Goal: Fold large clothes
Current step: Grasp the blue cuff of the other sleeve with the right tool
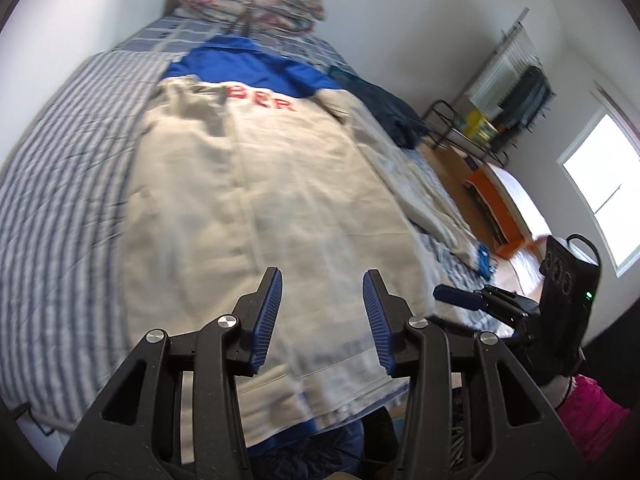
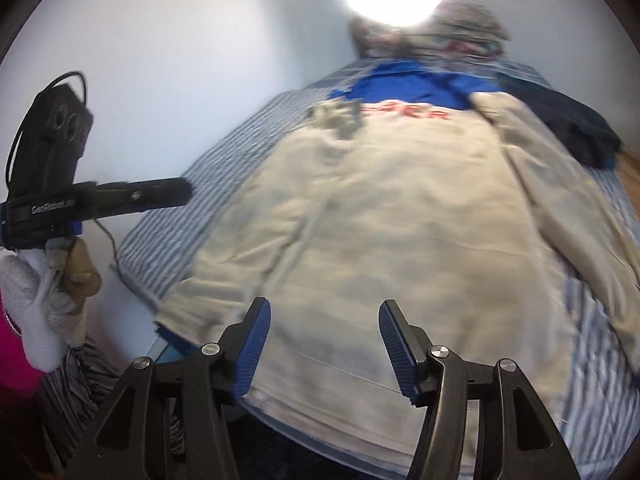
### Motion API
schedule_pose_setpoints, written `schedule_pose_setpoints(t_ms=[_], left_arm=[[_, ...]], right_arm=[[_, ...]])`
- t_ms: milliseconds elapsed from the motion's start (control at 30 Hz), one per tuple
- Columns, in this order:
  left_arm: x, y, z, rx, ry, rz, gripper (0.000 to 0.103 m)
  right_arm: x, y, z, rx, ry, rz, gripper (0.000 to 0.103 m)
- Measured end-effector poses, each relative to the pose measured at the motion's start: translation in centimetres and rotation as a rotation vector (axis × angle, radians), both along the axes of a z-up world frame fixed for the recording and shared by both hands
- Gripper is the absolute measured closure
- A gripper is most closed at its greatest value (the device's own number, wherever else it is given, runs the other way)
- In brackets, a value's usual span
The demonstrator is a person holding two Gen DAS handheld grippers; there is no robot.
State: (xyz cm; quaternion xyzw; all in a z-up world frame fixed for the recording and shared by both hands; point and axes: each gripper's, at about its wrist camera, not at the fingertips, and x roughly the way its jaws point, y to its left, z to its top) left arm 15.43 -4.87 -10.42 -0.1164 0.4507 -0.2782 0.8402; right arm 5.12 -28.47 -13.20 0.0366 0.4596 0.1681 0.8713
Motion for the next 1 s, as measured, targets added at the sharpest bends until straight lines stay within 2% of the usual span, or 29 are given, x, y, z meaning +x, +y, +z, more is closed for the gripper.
schedule_pose_setpoints(t_ms=[267, 500, 800, 933, 1000], left_arm=[[1.3, -4.3, -1.7, -0.012, 0.042, -0.067, 0.060], [1.8, -6.1, -2.4, -0.001, 0.049, -0.086, 0.060], [2.4, -7.1, -3.4, 0.013, 0.069, -0.096, 0.060], [2.5, -7.4, -3.7, 0.013, 0.074, -0.102, 0.060], [2.6, -7.5, -3.8, 0.014, 0.078, -0.102, 0.060]], right_arm=[[-0.8, -11.0, -0.2, -0.014, -0.003, -0.314, 0.044], [-2.6, -20.8, -0.8, 0.060, 0.024, -0.565, 0.044], [-6.1, -32.5, -3.8, 0.275, 0.096, -0.865, 0.042], [-6.7, -35.5, -5.6, 0.372, 0.117, -0.939, 0.042], [-6.6, -36.5, -6.1, 0.385, 0.120, -0.965, 0.042]])
